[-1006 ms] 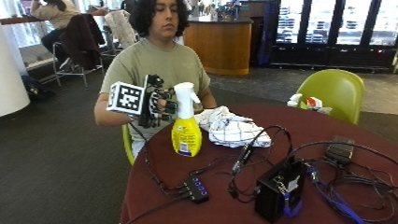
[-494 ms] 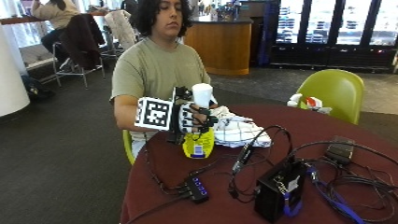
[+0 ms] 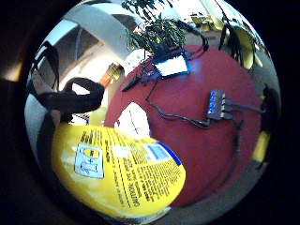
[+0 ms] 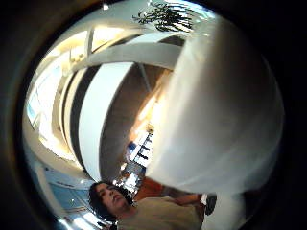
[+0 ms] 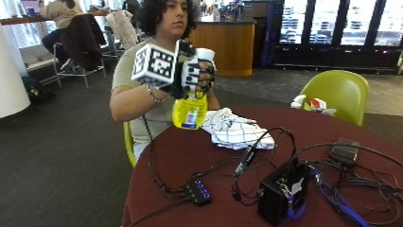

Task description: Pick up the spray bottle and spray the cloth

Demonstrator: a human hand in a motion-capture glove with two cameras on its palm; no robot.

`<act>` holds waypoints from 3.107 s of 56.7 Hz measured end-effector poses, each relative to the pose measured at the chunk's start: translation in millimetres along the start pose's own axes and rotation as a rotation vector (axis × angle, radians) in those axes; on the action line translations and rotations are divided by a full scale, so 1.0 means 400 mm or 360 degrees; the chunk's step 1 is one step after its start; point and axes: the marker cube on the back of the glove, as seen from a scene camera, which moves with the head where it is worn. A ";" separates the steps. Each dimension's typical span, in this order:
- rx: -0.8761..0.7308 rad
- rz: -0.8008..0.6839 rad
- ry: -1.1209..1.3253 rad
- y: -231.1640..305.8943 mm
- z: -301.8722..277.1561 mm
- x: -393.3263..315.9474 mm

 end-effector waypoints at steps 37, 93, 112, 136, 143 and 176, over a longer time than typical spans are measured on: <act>-0.1209 0.0230 0.1901 0.089 0.353 0.029; -0.0310 -0.0380 -0.0629 -0.068 0.862 -0.239; -0.0291 -0.0309 -0.0701 -0.051 0.967 -0.171; -0.0750 -0.0299 -0.0411 -0.038 0.915 -0.145; -0.0893 -0.0462 -0.0014 -0.049 0.815 -0.144; -0.0923 -0.0763 0.1004 0.063 0.176 -0.055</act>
